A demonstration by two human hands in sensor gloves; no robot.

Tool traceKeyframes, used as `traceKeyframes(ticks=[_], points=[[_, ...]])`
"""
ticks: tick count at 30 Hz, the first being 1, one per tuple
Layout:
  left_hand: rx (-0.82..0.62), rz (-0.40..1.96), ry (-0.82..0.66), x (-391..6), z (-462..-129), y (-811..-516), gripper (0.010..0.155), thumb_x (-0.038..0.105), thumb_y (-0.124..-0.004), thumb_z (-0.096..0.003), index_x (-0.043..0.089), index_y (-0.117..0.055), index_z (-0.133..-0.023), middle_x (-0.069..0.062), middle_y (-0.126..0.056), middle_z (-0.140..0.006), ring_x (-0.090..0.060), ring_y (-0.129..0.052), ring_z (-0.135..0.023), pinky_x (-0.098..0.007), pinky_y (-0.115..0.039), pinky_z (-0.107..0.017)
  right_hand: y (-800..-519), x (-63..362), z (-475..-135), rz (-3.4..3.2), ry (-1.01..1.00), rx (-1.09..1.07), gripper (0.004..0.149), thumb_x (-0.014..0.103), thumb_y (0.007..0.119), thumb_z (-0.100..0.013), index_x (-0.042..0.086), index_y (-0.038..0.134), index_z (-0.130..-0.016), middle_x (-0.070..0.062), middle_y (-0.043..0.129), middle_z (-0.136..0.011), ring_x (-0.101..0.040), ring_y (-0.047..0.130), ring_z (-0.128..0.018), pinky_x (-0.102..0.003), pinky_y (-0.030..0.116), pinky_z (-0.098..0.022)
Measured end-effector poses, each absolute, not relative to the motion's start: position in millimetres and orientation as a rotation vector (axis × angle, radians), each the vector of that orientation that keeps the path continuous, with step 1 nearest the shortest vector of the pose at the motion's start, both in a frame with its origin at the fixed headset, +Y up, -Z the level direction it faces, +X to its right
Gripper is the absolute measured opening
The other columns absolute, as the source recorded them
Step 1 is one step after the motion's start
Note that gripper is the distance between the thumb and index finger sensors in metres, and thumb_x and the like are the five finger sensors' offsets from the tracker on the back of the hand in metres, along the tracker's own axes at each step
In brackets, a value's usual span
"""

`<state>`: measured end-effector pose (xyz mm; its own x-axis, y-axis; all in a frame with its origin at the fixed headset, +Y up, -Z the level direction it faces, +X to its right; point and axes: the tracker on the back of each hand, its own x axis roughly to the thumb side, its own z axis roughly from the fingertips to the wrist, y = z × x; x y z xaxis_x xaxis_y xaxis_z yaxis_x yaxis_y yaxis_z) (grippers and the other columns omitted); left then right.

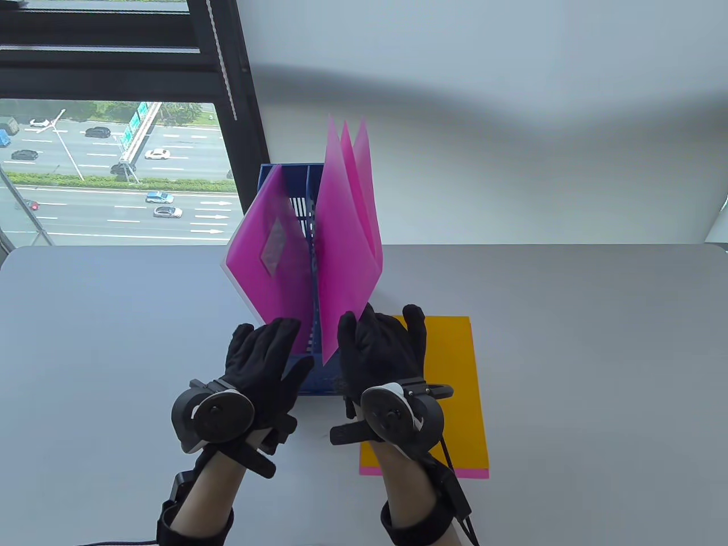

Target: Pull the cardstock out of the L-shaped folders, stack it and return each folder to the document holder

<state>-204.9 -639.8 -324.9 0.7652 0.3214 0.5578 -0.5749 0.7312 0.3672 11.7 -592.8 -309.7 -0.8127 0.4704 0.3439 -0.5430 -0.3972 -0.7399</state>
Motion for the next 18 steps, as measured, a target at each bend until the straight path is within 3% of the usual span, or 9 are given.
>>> traceKeyframes(ticks=[10,18], points=[[0.587,0.427,-0.49,-190.5,-320.2,-643.2,0.074,0.053,-0.081,-0.0565,0.01,-0.056,-0.112,-0.016,-0.078,-0.099,-0.043,-0.085,-0.087,-0.063,-0.05,-0.076,-589.4,-5.4,-300.3,2.18,-1.122,0.192,0.043,0.051,0.088,-0.056,0.014,0.093,-0.077,0.01,0.105,-0.049,-0.009,0.102,-0.06,-0.047,0.056,-0.077],[0.691,0.415,-0.456,-186.0,-314.0,-642.1,0.057,0.036,-0.071,-0.0592,-0.002,-0.067,-0.102,-0.017,-0.092,-0.081,-0.04,-0.1,-0.067,-0.057,-0.065,-0.07,-592.3,-18.2,-299.1,2.19,-1.017,0.276,0.044,0.052,0.086,-0.057,0.014,0.091,-0.08,0.012,0.105,-0.052,-0.008,0.101,-0.063,-0.046,0.054,-0.078]])
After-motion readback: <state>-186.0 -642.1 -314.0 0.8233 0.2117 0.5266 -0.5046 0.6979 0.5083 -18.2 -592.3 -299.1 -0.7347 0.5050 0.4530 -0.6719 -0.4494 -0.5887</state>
